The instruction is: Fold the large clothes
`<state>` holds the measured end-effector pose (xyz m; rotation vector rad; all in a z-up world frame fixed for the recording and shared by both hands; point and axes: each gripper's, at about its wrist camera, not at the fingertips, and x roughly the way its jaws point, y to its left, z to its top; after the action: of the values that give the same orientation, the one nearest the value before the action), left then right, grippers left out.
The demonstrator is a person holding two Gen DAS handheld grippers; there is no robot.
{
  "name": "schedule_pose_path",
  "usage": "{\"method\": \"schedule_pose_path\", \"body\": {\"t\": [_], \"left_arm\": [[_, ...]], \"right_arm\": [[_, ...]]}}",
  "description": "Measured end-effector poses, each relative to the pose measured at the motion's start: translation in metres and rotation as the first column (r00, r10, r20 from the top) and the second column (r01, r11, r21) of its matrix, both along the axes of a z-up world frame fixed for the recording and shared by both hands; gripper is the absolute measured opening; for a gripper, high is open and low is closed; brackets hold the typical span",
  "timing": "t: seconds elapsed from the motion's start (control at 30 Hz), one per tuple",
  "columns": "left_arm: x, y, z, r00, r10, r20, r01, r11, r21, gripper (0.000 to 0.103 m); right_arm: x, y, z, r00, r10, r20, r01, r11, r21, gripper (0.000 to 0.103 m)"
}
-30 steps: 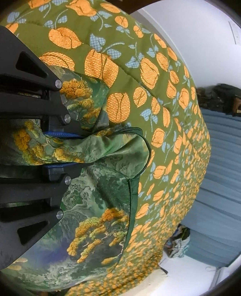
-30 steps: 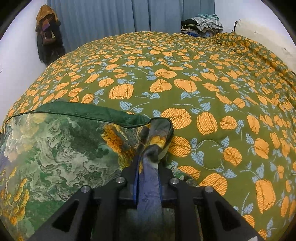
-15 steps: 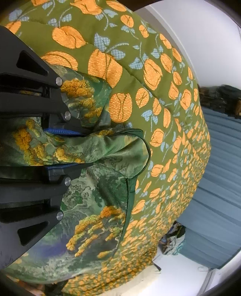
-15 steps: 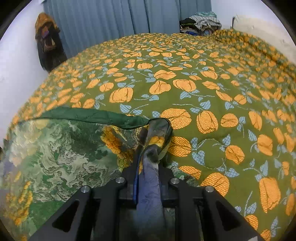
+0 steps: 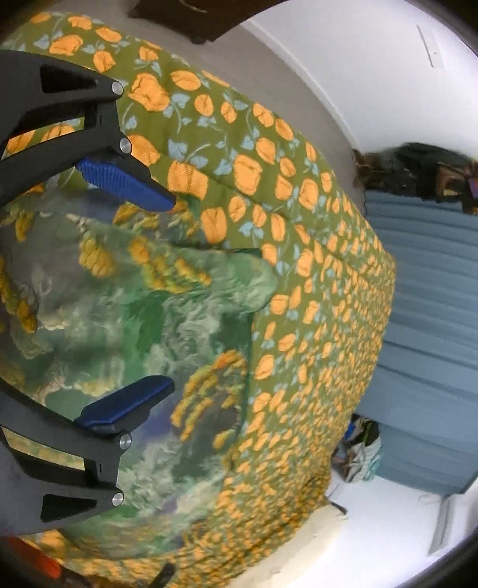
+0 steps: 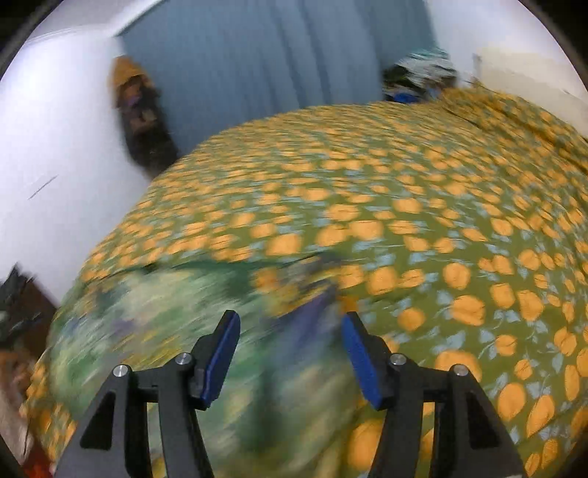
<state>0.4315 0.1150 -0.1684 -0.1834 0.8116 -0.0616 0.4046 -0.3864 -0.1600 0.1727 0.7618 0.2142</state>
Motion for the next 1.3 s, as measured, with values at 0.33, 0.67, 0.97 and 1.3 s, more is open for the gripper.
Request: {"method": "schedule_pose_path", "body": {"t": [0.33,0.67,0.97,1.3], "left_arm": [[-0.027,0.034,0.003,0.993,0.104,-0.061,-0.104,0.995,-0.006,0.09],[-0.005,-0.129,0.042,0.951,-0.309,-0.019,0.308,0.95,-0.059,0.094],[0.1,-0.199,-0.009,0.937,-0.273,-0.217,0.284,0.959,0.022,0.093],[0.015,-0.222,-0.02,0.88,-0.44,-0.177,0.471,0.855,0.217,0.093]], "right_arm": [[-0.055,0.002,-0.035,0.989,-0.126,-0.072,0.112,0.98,-0.166,0.059],[-0.08,0.059,-0.022,0.994,0.038,0.103,-0.026,0.993,-0.113,0.06],[-0.104,0.057,-0.04,0.994,0.086,0.068,-0.082,0.994,-0.067,0.06],[-0.098,0.042,-0.043,0.996,0.062,0.062,-0.062,0.998,-0.002,0.06]]}}
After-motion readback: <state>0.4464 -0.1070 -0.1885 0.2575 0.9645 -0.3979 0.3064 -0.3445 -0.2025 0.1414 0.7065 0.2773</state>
